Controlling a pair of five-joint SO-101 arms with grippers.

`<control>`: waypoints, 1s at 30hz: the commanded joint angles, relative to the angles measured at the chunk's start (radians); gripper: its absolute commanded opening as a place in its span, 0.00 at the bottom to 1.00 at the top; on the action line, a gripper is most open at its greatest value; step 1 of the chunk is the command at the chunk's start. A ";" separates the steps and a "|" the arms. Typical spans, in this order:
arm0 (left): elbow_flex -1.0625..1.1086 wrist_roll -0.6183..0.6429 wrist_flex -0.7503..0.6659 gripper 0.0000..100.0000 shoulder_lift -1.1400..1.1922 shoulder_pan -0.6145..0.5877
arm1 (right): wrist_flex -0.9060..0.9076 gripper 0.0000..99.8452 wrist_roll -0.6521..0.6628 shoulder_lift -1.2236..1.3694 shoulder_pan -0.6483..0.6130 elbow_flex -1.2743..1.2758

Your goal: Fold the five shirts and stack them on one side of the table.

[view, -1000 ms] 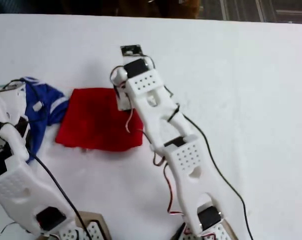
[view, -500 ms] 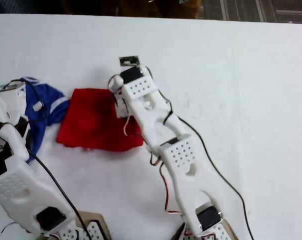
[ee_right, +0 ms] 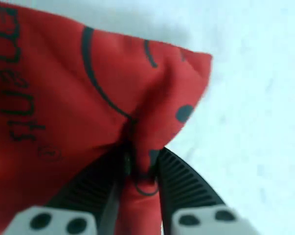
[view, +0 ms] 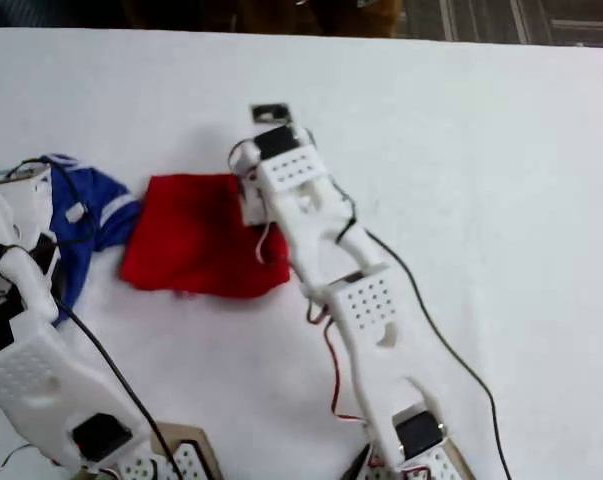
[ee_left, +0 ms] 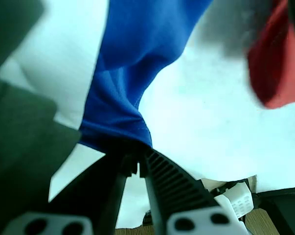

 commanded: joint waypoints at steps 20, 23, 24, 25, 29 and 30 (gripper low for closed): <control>-0.001 -0.008 0.017 0.04 -0.064 -0.002 | 0.048 0.02 0.428 -0.019 0.596 -0.213; -0.001 -0.008 0.017 0.04 -0.064 -0.002 | 0.035 0.02 0.549 -0.010 0.736 -0.213; -0.001 -0.008 0.017 0.04 -0.064 -0.002 | 0.030 0.02 0.577 -0.012 0.785 -0.213; -0.001 -0.008 0.017 0.04 -0.064 -0.002 | 0.019 0.02 0.603 -0.016 0.831 -0.213; -0.001 -0.008 0.017 0.04 -0.064 0.012 | -0.022 0.02 0.692 -0.019 0.995 -0.213; -0.001 -0.008 0.017 0.04 -0.064 0.020 | -0.030 0.02 0.713 -0.019 1.026 -0.213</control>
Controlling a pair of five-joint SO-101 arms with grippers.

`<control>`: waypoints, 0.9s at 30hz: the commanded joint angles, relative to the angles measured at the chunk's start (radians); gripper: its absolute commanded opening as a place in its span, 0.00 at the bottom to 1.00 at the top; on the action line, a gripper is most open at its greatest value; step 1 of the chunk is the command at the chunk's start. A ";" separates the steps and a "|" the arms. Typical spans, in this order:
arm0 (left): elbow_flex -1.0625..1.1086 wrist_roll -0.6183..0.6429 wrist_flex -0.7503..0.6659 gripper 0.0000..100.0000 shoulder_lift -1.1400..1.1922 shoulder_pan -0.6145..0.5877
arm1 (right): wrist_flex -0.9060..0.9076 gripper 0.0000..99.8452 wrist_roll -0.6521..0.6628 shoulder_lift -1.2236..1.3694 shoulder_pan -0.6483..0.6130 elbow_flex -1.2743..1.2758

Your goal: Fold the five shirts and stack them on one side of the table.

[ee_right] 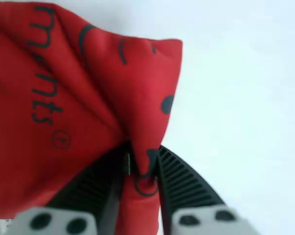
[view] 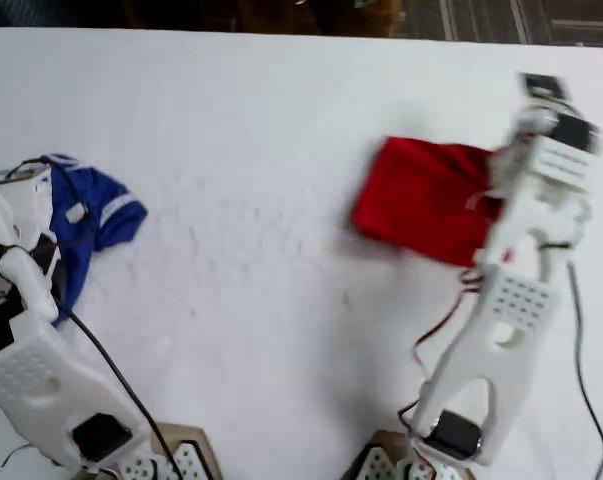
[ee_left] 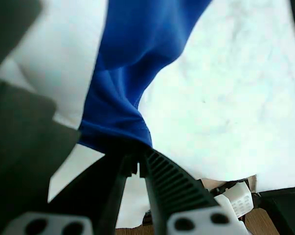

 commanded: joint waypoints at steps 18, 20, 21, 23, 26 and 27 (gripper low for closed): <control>-0.001 -0.008 0.018 0.04 -0.064 0.055 | -0.340 0.02 0.244 -0.008 0.271 -0.037; -0.001 -0.008 0.020 0.04 -0.064 0.055 | -0.357 0.02 0.244 -0.005 0.257 -0.037; -0.001 -0.008 0.020 0.04 -0.064 0.055 | -0.374 0.02 0.244 0.001 0.254 -0.037; -0.001 -0.008 0.020 0.04 -0.064 0.055 | -0.397 0.02 0.244 0.022 0.245 -0.046; -0.001 -0.008 0.020 0.04 -0.064 0.055 | -0.397 0.02 0.247 0.053 0.231 -0.046; -0.001 -0.008 0.020 0.04 -0.064 0.055 | -0.395 0.02 0.267 0.061 0.228 -0.046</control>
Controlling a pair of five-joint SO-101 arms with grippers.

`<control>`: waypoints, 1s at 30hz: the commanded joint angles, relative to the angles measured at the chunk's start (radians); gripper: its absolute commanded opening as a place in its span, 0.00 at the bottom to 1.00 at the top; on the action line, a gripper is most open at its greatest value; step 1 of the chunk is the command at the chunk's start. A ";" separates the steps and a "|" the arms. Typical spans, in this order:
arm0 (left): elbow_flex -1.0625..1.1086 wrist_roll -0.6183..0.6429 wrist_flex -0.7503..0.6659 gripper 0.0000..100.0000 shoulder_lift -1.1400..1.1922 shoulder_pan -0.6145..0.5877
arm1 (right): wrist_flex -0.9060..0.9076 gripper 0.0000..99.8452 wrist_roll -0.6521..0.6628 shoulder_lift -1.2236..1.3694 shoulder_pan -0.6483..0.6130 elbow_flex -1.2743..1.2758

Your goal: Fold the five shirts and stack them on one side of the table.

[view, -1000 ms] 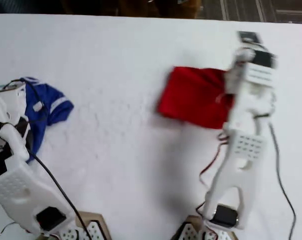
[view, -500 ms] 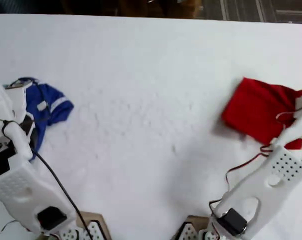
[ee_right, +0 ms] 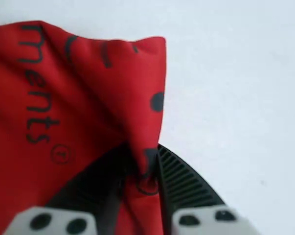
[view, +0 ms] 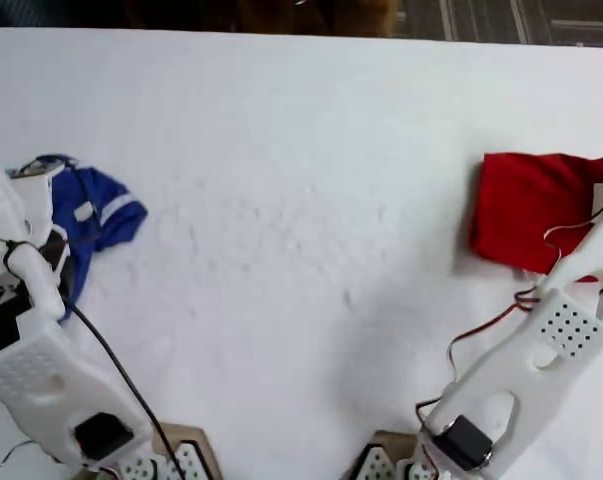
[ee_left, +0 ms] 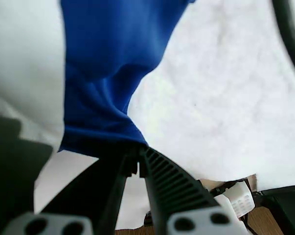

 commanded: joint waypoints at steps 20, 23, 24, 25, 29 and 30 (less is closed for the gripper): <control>-0.012 -0.064 0.020 0.08 -0.178 0.011 | 0.390 0.28 0.140 -0.045 -0.058 -0.417; -0.010 -0.071 0.020 0.08 -0.276 0.000 | 0.433 0.28 0.133 -0.097 -0.074 -0.419; -0.010 -0.071 0.018 0.08 -0.313 -0.011 | 0.433 0.28 0.133 -0.124 -0.065 -0.419; -0.013 -0.071 0.018 0.08 -0.347 -0.021 | 0.433 0.28 0.133 -0.156 -0.061 -0.419; -0.013 -0.072 0.017 0.08 -0.476 -0.091 | 0.433 0.28 0.133 -0.294 -0.054 -0.410; -0.013 -0.074 0.015 0.08 -0.503 -0.109 | 0.433 0.27 0.133 -0.321 -0.056 -0.410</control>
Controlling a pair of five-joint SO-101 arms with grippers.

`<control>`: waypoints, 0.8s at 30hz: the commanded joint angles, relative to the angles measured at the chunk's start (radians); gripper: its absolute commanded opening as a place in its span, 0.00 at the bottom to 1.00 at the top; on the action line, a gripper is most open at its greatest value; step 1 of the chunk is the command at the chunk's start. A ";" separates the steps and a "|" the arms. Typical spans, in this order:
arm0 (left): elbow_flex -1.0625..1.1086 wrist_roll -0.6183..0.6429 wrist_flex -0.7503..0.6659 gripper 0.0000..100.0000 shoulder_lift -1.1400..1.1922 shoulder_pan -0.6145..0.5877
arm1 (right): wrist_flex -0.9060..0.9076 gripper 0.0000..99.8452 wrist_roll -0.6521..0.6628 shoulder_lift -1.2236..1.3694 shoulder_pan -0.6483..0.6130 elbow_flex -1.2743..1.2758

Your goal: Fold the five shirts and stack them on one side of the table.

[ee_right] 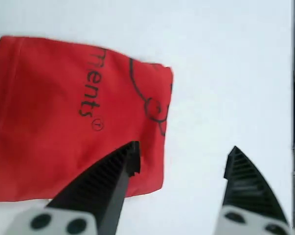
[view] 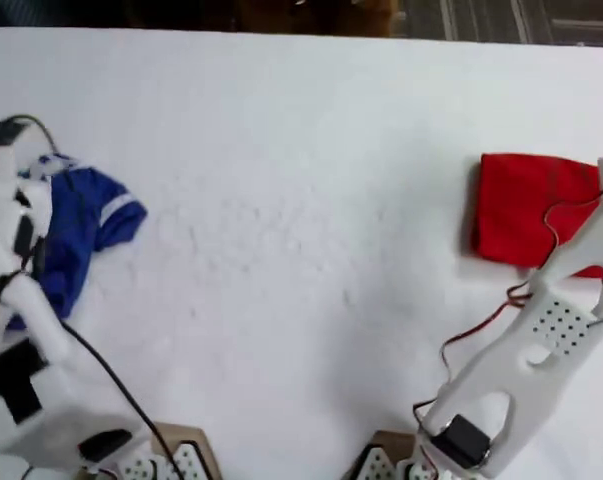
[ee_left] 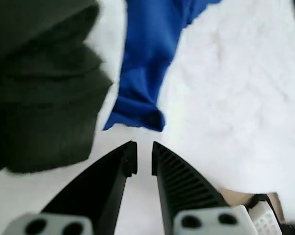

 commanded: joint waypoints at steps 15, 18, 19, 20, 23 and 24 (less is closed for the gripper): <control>-0.004 -0.014 -0.126 0.08 -0.262 -0.328 | 0.025 0.11 -0.046 -1.047 -0.101 1.140; -0.004 -0.015 -0.126 0.08 -0.264 -0.348 | -0.030 0.12 -0.087 -1.290 -0.237 1.511; -0.004 -0.026 -0.130 0.08 -0.261 -0.354 | -0.065 0.12 -0.107 -1.363 -0.277 1.602; -0.004 -0.061 -0.133 0.08 -0.258 -0.358 | -0.093 0.12 -0.137 -1.426 -0.312 1.682; 0.007 -0.181 -0.114 0.08 -0.256 -0.358 | -0.139 0.12 -0.218 -1.583 -0.386 1.861; 0.016 -0.203 -0.107 0.08 -0.256 -0.354 | -0.137 0.12 -0.227 -1.620 -0.400 1.903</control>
